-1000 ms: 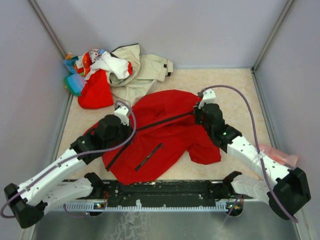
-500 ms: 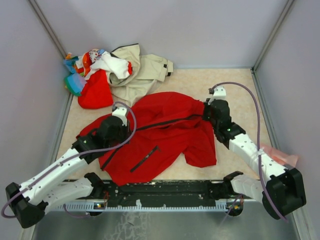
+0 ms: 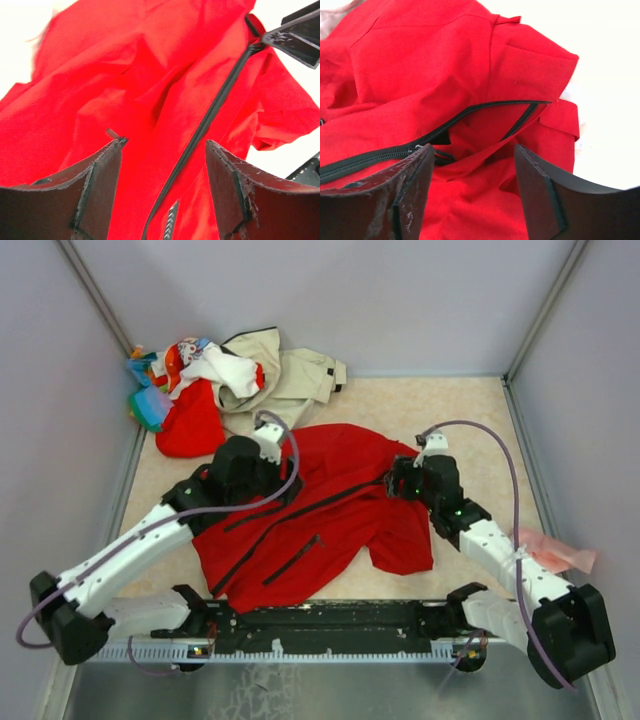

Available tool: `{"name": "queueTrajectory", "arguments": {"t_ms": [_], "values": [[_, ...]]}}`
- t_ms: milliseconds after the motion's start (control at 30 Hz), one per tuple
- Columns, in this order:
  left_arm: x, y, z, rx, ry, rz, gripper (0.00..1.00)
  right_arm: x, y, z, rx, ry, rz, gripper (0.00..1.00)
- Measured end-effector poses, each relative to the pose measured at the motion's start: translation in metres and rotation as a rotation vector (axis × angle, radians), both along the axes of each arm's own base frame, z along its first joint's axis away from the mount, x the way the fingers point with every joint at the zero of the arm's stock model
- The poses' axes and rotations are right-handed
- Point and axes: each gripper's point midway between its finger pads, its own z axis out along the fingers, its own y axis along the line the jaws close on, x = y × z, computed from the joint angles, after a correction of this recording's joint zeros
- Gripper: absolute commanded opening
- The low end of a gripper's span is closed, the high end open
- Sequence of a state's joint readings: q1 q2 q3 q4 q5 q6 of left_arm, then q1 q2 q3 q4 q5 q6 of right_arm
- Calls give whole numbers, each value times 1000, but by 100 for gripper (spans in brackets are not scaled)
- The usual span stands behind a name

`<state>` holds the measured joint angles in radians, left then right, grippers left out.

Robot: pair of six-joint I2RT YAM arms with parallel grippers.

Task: Zip up the jacket
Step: Zip the zipper on the jacket.

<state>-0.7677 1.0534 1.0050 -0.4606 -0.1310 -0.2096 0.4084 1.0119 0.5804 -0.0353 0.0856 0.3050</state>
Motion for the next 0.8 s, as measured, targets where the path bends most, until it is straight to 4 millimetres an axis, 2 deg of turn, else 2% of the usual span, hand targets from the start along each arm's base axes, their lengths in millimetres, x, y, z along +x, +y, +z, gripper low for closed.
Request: {"name": "queueTrajectory", "arguments": {"t_ms": [133,267,433,600,700,800], "values": [[17,-43,-19,-13,61,-99,74,5,-11,-3,78,20,-76,70],[31,-81,-53,-8,152,-178,74,4,-28,-24,183,69,-170,72],[48,-119,-74,-30,203,-246,74,2,-25,-38,313,94,-198,73],[60,-142,-84,-56,217,-287,70,8,-21,-48,451,86,-218,73],[60,-149,-94,-64,246,-301,64,10,-14,-55,508,102,-211,73],[57,-152,-106,-65,285,-314,60,17,-5,-57,558,105,-191,66]]}}
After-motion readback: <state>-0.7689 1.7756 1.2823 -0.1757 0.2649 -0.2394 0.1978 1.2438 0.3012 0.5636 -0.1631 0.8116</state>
